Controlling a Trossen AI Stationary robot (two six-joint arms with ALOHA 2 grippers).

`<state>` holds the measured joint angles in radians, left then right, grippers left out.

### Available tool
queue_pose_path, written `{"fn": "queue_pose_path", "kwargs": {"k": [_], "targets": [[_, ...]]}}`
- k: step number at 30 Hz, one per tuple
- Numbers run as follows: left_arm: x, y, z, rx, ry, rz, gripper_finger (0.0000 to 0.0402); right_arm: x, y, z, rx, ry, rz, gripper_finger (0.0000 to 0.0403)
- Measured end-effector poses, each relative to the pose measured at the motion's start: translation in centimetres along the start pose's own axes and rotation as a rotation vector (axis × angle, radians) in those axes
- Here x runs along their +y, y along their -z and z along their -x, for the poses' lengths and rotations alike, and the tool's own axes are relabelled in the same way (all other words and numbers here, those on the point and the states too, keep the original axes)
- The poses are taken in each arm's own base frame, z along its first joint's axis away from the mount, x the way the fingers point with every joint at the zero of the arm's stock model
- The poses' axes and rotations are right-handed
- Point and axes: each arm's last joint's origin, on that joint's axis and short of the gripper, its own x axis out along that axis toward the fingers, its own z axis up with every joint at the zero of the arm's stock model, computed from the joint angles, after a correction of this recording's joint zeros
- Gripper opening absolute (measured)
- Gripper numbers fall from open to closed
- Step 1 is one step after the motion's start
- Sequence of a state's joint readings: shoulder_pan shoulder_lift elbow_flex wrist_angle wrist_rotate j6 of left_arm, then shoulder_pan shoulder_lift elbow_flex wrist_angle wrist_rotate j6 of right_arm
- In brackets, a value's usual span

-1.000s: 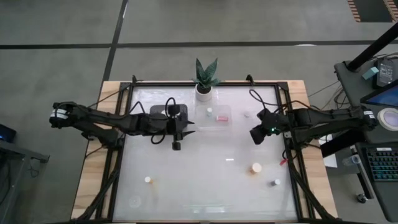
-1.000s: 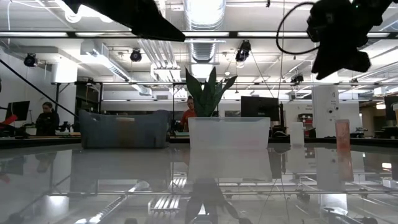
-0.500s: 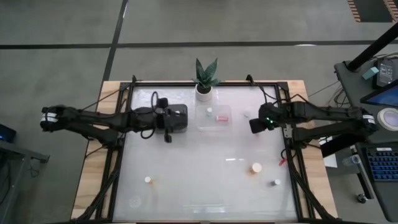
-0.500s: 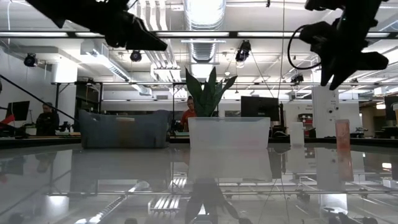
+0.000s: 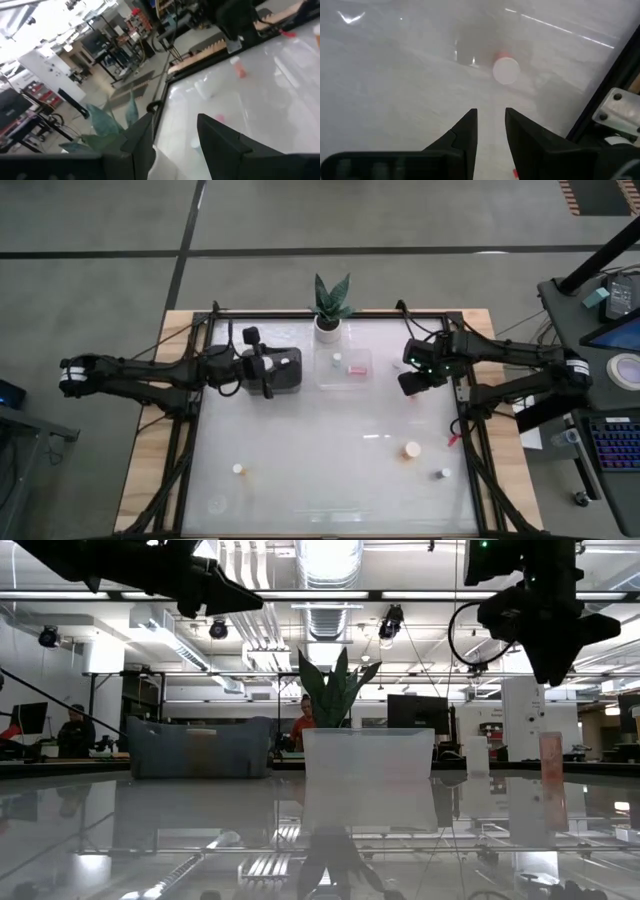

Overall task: Pick and place medicine bottles into bin by pill shape (circle, oval)
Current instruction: Put the top small orange tablet bottle into the transparent bin

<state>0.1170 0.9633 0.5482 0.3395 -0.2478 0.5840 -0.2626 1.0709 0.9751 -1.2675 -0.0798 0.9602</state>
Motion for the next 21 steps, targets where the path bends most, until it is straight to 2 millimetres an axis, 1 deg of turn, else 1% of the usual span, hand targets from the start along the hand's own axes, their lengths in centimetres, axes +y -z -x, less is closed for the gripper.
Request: {"fn": "queue_pose_path", "kwargs": {"k": [3, 6, 10, 16, 21], "targets": [[0.2, -0.1, 0.1, -0.006, -0.007, -0.003, 0.0138, 0.0, 0.0, -0.5, 0.013, 0.019, 0.008, 0.0085], [0.3, -0.2, 0.2, -0.008, -0.008, -0.014, 0.0138, -0.2, 0.0, -1.0, 0.024, 0.034, 0.003, 0.0094], [0.2, -0.2, 0.3, -0.003, -0.005, -0.002, 0.0138, -0.6, 0.2, -1.8, 0.037, 0.056, -0.013, 0.0131], [0.3, -0.1, 0.3, 0.010, -0.020, 0.026, 0.0138, -0.7, -0.3, -3.3, -0.002, 0.030, -0.018, 0.0198], [0.3, -0.1, 0.3, 0.011, -0.020, 0.029, 0.0138, -1.1, -0.7, -4.2, -0.029, 0.032, -0.027, 0.0232]]}}
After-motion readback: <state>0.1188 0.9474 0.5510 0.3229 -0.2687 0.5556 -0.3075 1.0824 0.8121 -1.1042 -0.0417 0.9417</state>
